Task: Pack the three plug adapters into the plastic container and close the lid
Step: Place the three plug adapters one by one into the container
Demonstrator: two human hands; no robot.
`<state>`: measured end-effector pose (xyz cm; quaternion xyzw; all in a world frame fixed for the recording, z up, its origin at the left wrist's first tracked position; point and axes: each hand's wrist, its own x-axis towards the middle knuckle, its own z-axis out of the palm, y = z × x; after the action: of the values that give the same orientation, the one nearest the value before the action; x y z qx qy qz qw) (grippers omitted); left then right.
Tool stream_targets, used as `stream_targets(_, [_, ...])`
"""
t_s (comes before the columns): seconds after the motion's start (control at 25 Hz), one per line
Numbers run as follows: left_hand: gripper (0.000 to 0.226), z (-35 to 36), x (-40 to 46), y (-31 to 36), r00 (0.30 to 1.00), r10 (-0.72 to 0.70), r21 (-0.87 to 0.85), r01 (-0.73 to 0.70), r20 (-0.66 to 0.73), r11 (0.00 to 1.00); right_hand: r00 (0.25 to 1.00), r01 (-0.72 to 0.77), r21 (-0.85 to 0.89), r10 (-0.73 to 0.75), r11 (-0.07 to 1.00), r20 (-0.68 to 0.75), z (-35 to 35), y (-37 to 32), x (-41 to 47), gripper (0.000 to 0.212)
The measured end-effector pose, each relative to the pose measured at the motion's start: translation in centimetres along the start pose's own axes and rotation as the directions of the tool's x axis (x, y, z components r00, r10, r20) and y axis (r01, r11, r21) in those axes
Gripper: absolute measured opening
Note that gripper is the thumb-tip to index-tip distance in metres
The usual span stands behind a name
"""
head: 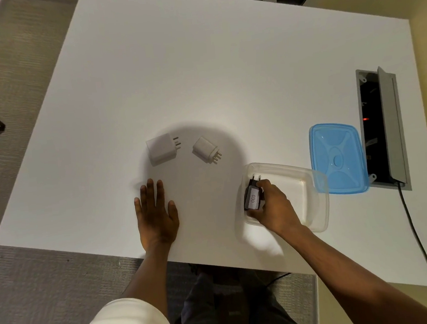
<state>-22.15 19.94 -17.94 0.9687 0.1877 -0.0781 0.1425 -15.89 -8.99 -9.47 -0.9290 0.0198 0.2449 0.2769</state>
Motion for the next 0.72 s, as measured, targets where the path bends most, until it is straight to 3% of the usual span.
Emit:
stream_targets(0.12, [0.064, -0.11, -0.01, 0.12, 1.000, -0.002, -0.001, 0.002, 0.002, 1.000, 1.000, -0.007, 0.097, 0.008, 0.995, -0.005, -0.02, 0.22, 0.04, 0.062])
stream_targets(0.44, [0.064, -0.14, -0.08, 0.11, 1.000, -0.004, -0.008, 0.004, -0.003, 1.000, 0.998, 0.049, 0.125, -0.043, 0.991, -0.045, 0.12, 0.51, 0.06, 0.057])
stream_targets(0.72, [0.064, -0.28, -0.09, 0.17, 1.000, -0.001, -0.010, 0.001, -0.007, 1.000, 0.996, 0.000, 0.249, 0.023, 0.969, -0.090, -0.67, 0.09, -0.54, 0.047])
